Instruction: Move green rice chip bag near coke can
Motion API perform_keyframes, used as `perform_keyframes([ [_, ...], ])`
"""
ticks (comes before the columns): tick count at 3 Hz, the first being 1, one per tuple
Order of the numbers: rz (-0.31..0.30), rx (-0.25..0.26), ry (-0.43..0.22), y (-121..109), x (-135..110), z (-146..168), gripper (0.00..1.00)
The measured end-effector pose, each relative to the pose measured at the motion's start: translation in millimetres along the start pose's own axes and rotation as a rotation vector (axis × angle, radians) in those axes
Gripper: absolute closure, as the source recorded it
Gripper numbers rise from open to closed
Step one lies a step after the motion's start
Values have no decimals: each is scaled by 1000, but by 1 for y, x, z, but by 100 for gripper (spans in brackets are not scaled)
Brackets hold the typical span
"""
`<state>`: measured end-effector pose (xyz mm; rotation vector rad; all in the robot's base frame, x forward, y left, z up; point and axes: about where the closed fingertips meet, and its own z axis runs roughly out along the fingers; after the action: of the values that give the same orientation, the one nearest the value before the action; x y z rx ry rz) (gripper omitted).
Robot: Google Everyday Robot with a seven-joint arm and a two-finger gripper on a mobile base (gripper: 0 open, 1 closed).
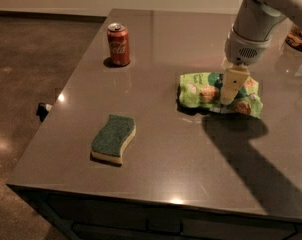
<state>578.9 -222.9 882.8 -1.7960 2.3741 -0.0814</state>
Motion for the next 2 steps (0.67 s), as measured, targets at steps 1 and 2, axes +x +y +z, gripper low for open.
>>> perform_keyframes([
  [1, -22, -7, -13, -3, -4, 1, 48],
  [2, -58, -9, -42, -1, -23, -7, 70],
])
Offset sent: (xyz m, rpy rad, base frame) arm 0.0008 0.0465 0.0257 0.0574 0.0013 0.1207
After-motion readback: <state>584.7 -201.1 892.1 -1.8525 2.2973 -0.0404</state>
